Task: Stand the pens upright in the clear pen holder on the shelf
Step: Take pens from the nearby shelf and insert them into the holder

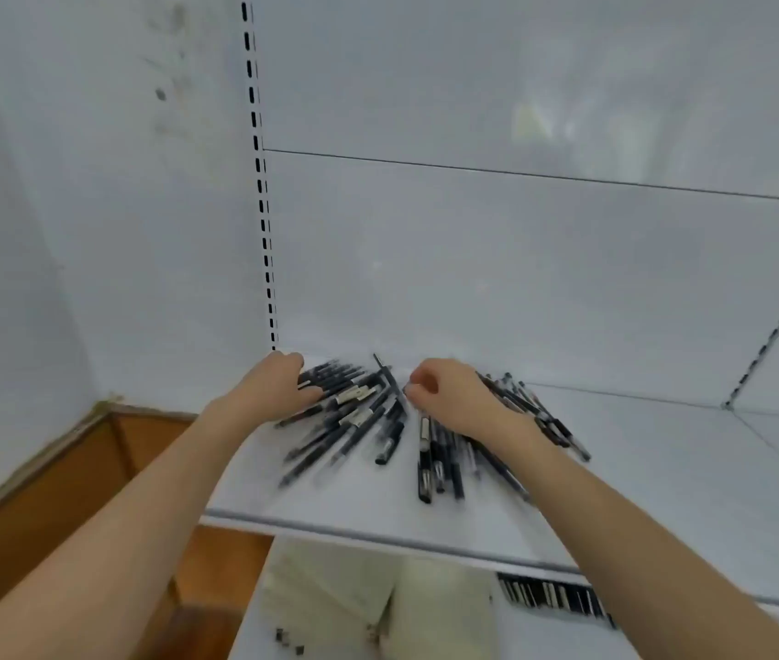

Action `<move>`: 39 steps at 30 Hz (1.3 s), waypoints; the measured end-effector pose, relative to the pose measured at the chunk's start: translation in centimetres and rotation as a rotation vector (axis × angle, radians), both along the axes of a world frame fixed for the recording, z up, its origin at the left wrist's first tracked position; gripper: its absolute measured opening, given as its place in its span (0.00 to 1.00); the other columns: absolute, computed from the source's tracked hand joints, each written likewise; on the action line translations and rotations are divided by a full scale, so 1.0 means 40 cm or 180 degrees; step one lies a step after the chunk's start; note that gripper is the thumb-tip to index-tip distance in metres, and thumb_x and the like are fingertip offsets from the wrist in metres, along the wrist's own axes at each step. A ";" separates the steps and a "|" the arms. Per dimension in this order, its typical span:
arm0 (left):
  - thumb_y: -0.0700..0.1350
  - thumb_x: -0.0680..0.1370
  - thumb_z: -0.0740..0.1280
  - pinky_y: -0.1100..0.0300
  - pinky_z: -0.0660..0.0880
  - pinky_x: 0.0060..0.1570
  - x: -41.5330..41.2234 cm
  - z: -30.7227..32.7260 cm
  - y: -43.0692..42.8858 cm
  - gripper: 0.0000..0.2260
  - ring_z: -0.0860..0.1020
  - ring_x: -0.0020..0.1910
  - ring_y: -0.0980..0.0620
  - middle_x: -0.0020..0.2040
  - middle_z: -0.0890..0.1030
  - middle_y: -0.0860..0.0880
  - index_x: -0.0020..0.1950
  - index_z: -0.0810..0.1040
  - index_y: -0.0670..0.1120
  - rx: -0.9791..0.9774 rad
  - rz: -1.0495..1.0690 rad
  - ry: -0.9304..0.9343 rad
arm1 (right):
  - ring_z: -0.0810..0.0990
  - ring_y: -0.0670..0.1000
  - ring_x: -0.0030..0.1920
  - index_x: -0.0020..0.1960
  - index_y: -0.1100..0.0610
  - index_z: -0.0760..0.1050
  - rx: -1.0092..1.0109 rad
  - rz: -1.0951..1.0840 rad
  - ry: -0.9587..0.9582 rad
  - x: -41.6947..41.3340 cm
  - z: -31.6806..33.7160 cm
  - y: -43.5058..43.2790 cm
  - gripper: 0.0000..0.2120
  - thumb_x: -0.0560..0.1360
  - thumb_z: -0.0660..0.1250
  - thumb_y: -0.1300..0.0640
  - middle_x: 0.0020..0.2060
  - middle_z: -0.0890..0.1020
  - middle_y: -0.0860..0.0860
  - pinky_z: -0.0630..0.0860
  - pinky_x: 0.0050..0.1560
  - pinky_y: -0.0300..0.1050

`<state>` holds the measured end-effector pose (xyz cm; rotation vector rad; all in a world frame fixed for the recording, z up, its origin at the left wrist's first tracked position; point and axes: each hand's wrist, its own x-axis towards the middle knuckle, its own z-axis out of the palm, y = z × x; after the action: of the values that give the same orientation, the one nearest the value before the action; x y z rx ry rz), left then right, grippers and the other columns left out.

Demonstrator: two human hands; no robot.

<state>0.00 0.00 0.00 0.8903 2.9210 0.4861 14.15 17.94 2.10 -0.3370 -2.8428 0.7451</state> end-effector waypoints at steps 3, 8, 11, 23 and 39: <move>0.56 0.76 0.64 0.54 0.68 0.52 -0.061 -0.017 0.019 0.25 0.72 0.58 0.42 0.61 0.73 0.39 0.62 0.69 0.37 -0.0222 -0.0106 -0.0236 | 0.75 0.53 0.52 0.59 0.62 0.72 0.0073 -0.0185 -0.0111 -0.059 -0.026 0.009 0.14 0.77 0.59 0.55 0.55 0.78 0.57 0.68 0.50 0.40; 0.57 0.73 0.67 0.58 0.65 0.35 -0.098 -0.024 0.063 0.18 0.71 0.40 0.48 0.41 0.72 0.47 0.40 0.69 0.43 -0.0389 -0.0392 -0.0086 | 0.77 0.56 0.54 0.59 0.62 0.72 0.0286 -0.0341 -0.0294 -0.118 -0.057 0.015 0.16 0.77 0.61 0.52 0.54 0.79 0.57 0.71 0.51 0.44; 0.54 0.73 0.69 0.56 0.69 0.42 -0.106 -0.020 0.082 0.17 0.73 0.44 0.46 0.46 0.74 0.43 0.48 0.71 0.42 -0.0502 -0.0458 -0.0088 | 0.79 0.57 0.50 0.55 0.62 0.73 0.0570 -0.0377 -0.0448 -0.139 -0.068 0.016 0.14 0.76 0.62 0.52 0.50 0.80 0.57 0.74 0.46 0.46; 0.44 0.75 0.64 0.60 0.64 0.29 -0.096 -0.015 0.086 0.11 0.70 0.34 0.48 0.32 0.70 0.49 0.34 0.66 0.45 -0.0405 -0.0408 -0.0432 | 0.74 0.53 0.39 0.40 0.60 0.72 0.0163 -0.0278 -0.0255 -0.146 -0.043 0.050 0.07 0.72 0.64 0.56 0.36 0.76 0.54 0.70 0.36 0.43; 0.38 0.75 0.65 0.66 0.65 0.20 0.359 0.137 0.249 0.10 0.68 0.19 0.54 0.21 0.70 0.49 0.35 0.69 0.42 0.2386 -0.1265 -0.2173 | 0.80 0.47 0.35 0.49 0.55 0.78 -0.2719 -0.1199 0.1945 0.435 0.054 0.096 0.12 0.75 0.59 0.67 0.37 0.84 0.52 0.76 0.33 0.38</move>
<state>14.36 9.97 5.48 1.0389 1.8722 1.5205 31.57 21.76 4.24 -0.5990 -1.7150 1.5957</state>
